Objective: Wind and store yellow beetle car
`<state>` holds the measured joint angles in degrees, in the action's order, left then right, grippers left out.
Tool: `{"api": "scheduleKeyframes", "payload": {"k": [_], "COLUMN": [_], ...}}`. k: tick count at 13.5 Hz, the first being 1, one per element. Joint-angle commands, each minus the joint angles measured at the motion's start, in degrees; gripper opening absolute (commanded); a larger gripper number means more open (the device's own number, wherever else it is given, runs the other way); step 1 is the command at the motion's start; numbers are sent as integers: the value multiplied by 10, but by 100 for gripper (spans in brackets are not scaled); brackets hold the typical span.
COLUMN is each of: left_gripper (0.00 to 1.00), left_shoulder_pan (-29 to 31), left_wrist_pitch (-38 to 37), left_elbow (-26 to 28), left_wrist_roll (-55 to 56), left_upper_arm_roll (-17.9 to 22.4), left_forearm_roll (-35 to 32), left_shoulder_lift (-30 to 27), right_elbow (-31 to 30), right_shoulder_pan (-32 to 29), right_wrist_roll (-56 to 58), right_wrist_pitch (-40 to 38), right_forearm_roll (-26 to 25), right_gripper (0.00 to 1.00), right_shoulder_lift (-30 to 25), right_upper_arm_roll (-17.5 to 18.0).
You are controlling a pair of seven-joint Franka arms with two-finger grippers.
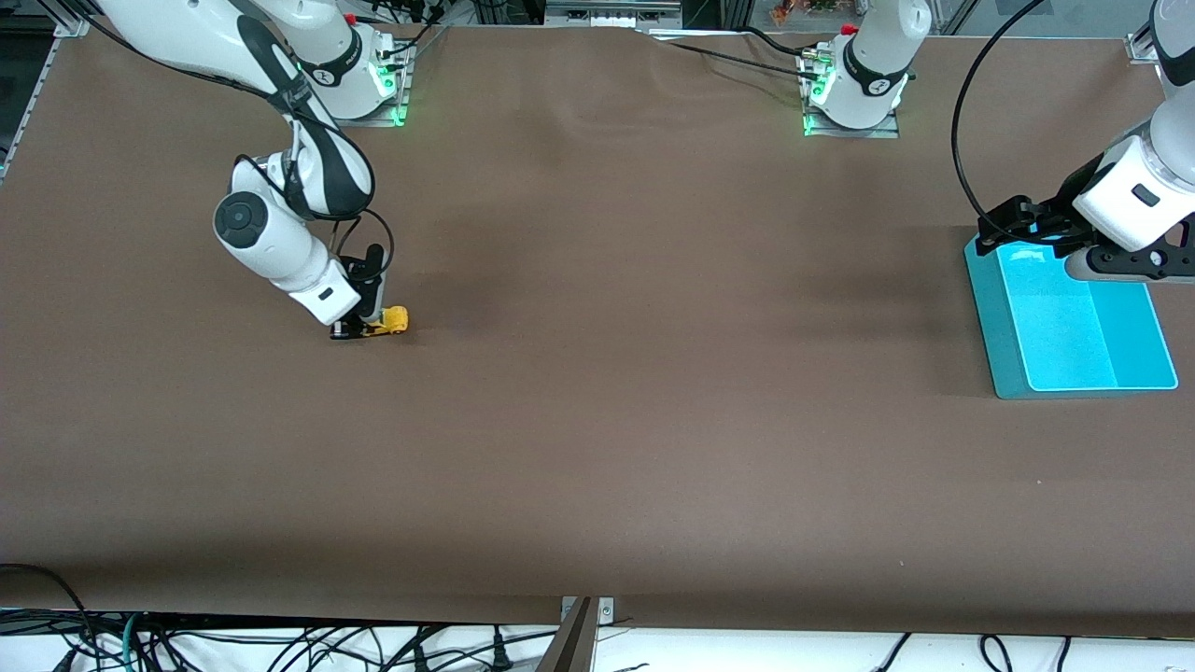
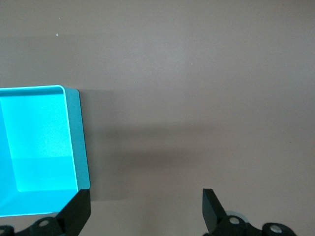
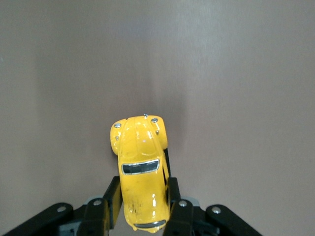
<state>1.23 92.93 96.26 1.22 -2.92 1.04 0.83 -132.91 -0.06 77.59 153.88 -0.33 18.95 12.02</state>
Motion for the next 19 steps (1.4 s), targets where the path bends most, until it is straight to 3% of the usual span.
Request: {"api": "scheduleKeyframes", "payload": {"k": [1, 8, 12, 19], "left_gripper": [100, 100, 100, 100], "left_shoulder_pan": [2, 1, 1, 1], "left_wrist_pitch": [-10, -9, -9, -8], "left_elbow": [-14, -14, -14, -15], "left_wrist_roll": [-12, -12, -12, -12], "left_upper_arm_roll": [1, 0, 0, 0], "left_forearm_roll": [3, 3, 3, 2], "left_shoulder_lift": [5, 6, 6, 7], "right_elbow": [-3, -8, -17, -16], "right_shoulder_pan": [-7, -48, -77, -192], "right_wrist_roll": [-1, 55, 135, 230], "right_wrist_pitch": [9, 39, 38, 19], "right_forearm_roll": [-2, -2, 0, 1], "right_gripper": [14, 14, 15, 15], "right_shoulder_lift": [0, 29, 27, 31], "right_upper_arm_roll": [4, -3, -37, -61]}}
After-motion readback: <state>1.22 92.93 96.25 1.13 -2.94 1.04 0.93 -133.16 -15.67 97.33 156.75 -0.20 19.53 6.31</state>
